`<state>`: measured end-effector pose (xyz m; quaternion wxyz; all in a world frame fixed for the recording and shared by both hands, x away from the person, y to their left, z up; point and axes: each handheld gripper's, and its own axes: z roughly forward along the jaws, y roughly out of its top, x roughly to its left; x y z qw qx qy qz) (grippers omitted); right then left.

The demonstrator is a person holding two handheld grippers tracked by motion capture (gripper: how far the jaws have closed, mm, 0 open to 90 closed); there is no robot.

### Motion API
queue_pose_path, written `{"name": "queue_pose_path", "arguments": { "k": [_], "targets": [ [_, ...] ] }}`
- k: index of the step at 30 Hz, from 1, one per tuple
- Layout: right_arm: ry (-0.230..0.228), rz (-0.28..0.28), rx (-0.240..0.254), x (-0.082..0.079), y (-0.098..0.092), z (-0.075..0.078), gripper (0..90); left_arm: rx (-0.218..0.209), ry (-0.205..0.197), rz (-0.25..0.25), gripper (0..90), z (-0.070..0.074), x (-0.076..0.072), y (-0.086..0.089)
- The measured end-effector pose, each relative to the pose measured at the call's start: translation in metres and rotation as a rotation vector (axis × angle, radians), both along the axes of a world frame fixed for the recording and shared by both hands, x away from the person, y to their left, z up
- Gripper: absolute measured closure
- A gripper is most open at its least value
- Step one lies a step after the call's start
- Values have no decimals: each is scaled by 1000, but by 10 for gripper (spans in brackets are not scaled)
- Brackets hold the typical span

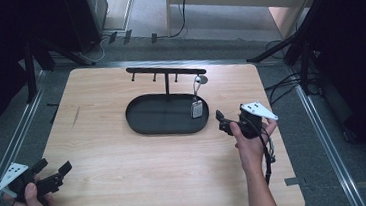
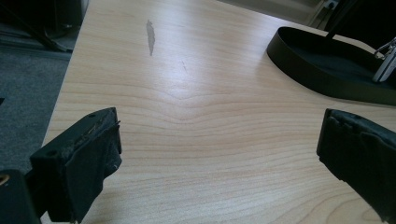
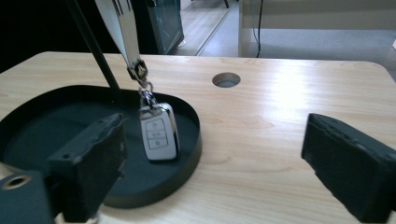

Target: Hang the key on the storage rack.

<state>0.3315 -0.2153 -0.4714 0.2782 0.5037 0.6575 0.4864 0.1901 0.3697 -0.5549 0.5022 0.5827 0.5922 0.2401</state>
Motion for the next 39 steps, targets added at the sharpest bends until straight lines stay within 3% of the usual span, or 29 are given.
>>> {"name": "queue_pose_path", "arguments": {
  "k": [11,23,39],
  "targets": [
    [-23,-38,11,-31,-41,-15,18,4,-1,0,1,0,-1,-1],
    [16,-83,25,-62,-80,-46,19,12,-5,-2,1,0,-2,-2],
    [35,-160,30,-97,-131,-67,19,22,-13,2,1,1,-3,-3]
  ]
}}
